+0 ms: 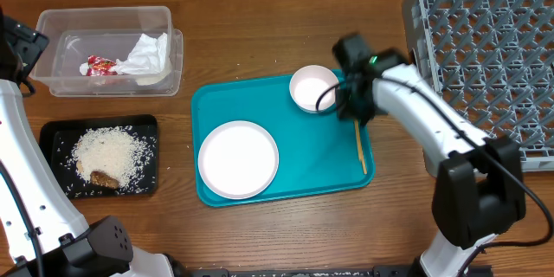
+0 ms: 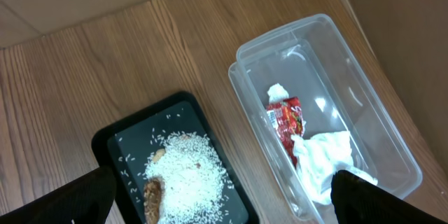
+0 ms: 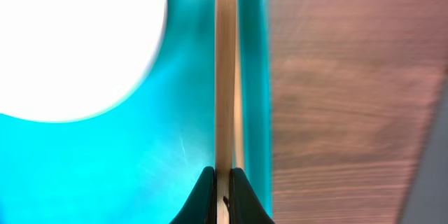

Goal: Sort waste into correct bins and load items into the dishwasher

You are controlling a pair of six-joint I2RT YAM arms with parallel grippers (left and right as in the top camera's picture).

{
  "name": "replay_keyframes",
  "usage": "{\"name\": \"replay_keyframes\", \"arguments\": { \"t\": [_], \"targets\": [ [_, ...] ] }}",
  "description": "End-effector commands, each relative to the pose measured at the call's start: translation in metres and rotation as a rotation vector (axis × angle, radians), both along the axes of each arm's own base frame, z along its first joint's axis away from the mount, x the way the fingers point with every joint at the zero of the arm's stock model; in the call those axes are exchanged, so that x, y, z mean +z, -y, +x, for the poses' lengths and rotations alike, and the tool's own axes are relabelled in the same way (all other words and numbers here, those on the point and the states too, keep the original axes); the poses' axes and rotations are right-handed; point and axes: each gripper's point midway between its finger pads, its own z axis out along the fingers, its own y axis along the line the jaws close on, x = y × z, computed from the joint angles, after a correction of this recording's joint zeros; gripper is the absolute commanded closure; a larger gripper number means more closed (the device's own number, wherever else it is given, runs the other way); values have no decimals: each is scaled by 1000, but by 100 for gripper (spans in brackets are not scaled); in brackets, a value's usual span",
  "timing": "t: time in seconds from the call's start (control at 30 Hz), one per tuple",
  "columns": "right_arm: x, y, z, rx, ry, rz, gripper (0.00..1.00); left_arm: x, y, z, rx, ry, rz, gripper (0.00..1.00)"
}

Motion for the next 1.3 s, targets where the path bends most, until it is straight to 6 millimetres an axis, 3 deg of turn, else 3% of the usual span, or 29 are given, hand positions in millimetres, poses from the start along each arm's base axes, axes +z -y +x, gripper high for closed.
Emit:
{"name": "replay_keyframes", "arguments": {
  "t": [0.0, 0.1, 0.2, 0.4, 0.57, 0.73, 0.9, 1.17, 1.2, 1.23, 1.27],
  "targets": [
    [47, 17, 37, 1, 120, 21, 96, 1, -2, 0, 19, 6, 2, 0],
    [78, 44, 63, 0, 211, 20, 96, 1, -2, 0, 19, 6, 2, 0],
    [100, 82, 86, -19, 294, 0, 96, 1, -2, 0, 19, 6, 2, 0],
    [116, 172, 111, -133, 410, -69, 96, 1, -2, 0, 19, 6, 2, 0],
    [122, 215, 117, -166, 462, -103, 96, 1, -2, 0, 19, 6, 2, 0],
    [113, 232, 117, -150, 461, -130, 96, 1, -2, 0, 19, 6, 2, 0],
    [100, 220, 124, -44, 455, -90, 96, 1, -2, 0, 19, 6, 2, 0],
    [60, 213, 130, -27, 380, -34, 96, 1, -2, 0, 19, 6, 2, 0],
    [56, 213, 130, -26, 372, -29, 90, 1, -2, 0, 19, 6, 2, 0],
    [55, 211, 131, -27, 370, -23, 75, 1, -2, 0, 19, 6, 2, 0],
    [55, 210, 131, -28, 370, -17, 73, 1, -2, 0, 19, 6, 2, 0]
  ]
}}
